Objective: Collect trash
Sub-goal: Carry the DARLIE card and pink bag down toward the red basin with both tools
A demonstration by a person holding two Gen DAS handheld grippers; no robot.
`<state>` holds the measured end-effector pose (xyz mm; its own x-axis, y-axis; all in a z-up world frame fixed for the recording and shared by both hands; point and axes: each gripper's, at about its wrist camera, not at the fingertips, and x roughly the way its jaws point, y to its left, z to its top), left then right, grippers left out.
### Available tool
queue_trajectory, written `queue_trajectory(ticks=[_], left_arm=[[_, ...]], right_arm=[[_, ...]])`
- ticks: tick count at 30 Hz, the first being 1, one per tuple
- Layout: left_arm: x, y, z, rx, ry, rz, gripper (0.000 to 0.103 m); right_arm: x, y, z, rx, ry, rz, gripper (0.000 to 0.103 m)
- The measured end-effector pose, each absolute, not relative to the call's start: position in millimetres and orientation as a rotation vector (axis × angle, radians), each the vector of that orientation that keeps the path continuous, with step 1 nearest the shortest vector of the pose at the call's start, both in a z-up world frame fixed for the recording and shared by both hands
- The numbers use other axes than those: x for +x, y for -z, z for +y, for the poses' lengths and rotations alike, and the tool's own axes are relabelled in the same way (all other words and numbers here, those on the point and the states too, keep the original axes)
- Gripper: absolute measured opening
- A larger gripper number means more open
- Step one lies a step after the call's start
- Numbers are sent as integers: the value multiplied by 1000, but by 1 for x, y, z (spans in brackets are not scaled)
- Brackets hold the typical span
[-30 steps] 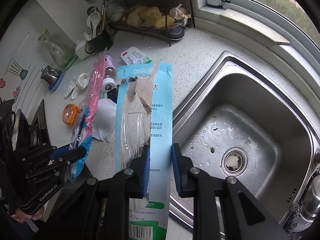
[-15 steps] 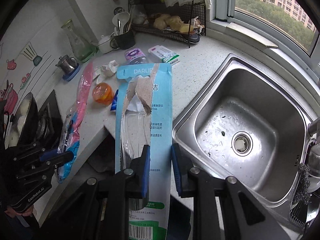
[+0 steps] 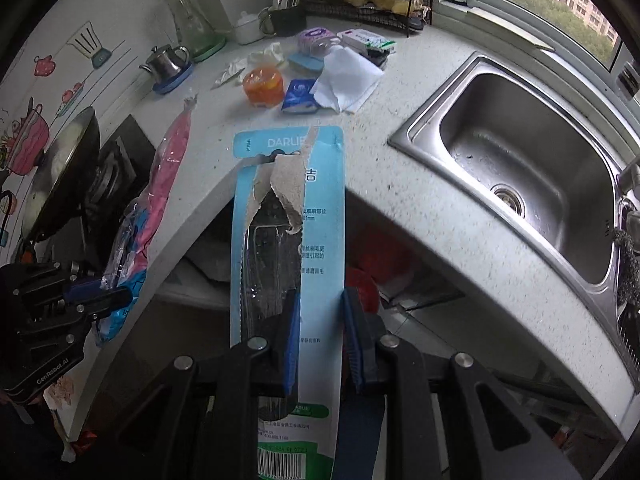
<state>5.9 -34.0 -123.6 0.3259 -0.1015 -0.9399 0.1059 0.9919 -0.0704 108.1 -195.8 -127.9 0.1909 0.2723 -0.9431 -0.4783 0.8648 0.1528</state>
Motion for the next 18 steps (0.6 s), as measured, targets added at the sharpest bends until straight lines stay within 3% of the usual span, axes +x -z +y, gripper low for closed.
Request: queue_trajectory(ticks=[8, 18], left_arm=[[-13, 177, -31, -47, 161, 1371, 9], [23, 277, -63, -20, 178, 1513, 9]], right_arm=[[94, 177, -190, -245, -516, 1387, 20], [117, 267, -182, -248, -532, 1529, 20]])
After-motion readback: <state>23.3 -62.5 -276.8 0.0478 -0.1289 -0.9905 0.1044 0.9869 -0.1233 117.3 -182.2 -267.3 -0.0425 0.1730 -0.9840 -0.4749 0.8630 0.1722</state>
